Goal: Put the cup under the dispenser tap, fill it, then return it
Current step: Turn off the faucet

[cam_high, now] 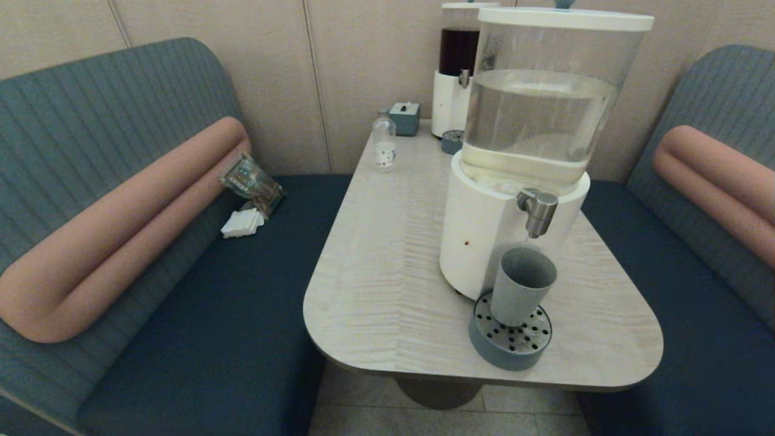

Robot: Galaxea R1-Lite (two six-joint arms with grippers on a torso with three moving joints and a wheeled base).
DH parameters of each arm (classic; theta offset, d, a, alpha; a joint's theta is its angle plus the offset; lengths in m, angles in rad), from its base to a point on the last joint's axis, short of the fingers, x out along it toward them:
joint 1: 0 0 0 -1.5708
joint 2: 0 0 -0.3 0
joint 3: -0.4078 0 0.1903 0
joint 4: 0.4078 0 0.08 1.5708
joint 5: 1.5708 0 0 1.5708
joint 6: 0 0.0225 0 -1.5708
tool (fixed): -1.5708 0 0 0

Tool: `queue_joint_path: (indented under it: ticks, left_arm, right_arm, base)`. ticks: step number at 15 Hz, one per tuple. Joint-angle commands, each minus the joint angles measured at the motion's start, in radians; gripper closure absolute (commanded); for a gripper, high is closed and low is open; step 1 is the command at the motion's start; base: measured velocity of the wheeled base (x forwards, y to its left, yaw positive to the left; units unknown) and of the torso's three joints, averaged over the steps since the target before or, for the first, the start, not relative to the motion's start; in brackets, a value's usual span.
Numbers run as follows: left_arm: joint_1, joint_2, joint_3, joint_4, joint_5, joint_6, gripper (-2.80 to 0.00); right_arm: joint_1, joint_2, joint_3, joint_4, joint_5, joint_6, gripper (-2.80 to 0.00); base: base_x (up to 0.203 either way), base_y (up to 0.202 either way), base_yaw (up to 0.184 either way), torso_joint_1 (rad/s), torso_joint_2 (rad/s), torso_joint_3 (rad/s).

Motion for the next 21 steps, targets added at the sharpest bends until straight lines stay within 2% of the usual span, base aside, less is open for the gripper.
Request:
queue_joint_path:
  ticks: [1, 3, 5, 7, 9, 11, 13, 15, 18, 19, 21]
  left_arm:
    - [-0.001, 0.319, -0.282, 0.006, -0.028, -0.003, 0.00]
    - [-0.002, 0.582, -0.493, 0.012, -0.100, 0.030, 0.00]
    - [-0.016, 0.816, -0.638, 0.013, -0.217, 0.078, 0.00]
    - [-0.080, 1.034, -0.750, -0.031, -0.301, 0.101, 0.00]
    - [-0.167, 1.209, -0.877, -0.113, -0.336, 0.069, 0.00]
    - [-0.280, 1.377, -1.039, -0.159, -0.295, -0.012, 0.00]
    - [-0.375, 1.525, -1.202, -0.134, -0.242, -0.054, 0.00]
    - [-0.489, 1.592, -1.342, 0.082, -0.189, -0.059, 0.00]
    - [-0.591, 1.681, -1.586, 0.395, -0.105, 0.007, 0.00]
    - [-0.616, 1.707, -1.632, 0.442, -0.074, 0.062, 0.00]
    - [-0.665, 1.760, -1.630, 0.513, -0.021, 0.236, 0.00]
  right_arm:
    - [0.000, 0.002, 0.014, -0.001, 0.000, -0.001, 0.00]
    - [0.000, 0.002, 0.014, -0.001, 0.000, -0.001, 0.00]
    - [0.000, 0.002, 0.014, -0.001, 0.000, -0.001, 0.00]
    - [0.000, 0.002, 0.013, -0.001, 0.000, -0.001, 0.00]
    - [0.000, 0.002, 0.014, -0.001, 0.000, -0.001, 0.00]
    - [0.000, 0.002, 0.013, -0.001, 0.000, -0.001, 0.00]
    - [0.000, 0.002, 0.012, -0.001, 0.000, -0.001, 0.00]
    - [0.000, 0.002, 0.012, -0.001, 0.000, -0.001, 0.00]
    - [0.000, 0.002, 0.014, -0.001, 0.000, -0.001, 0.00]
    - [0.000, 0.002, 0.013, -0.001, 0.000, -0.001, 0.00]
    - [0.000, 0.002, 0.014, -0.001, 0.000, -0.001, 0.00]
  base:
    - [0.000, 0.000, 0.000, 0.000, 0.00, 0.000]
    - [0.000, 0.000, 0.000, 0.000, 0.00, 0.000]
    - [0.000, 0.000, 0.000, 0.000, 0.00, 0.000]
    - [0.000, 0.000, 0.000, 0.000, 0.00, 0.000]
    - [0.000, 0.000, 0.000, 0.000, 0.00, 0.000]
    - [0.000, 0.000, 0.000, 0.000, 0.00, 0.000]
    - [0.000, 0.000, 0.000, 0.000, 0.00, 0.000]
    - [0.000, 0.000, 0.000, 0.000, 0.00, 0.000]
    - [0.000, 0.000, 0.000, 0.000, 0.00, 0.000]
    - [0.000, 0.000, 0.000, 0.000, 0.00, 0.000]
    - [0.000, 0.000, 0.000, 0.000, 0.00, 0.000]
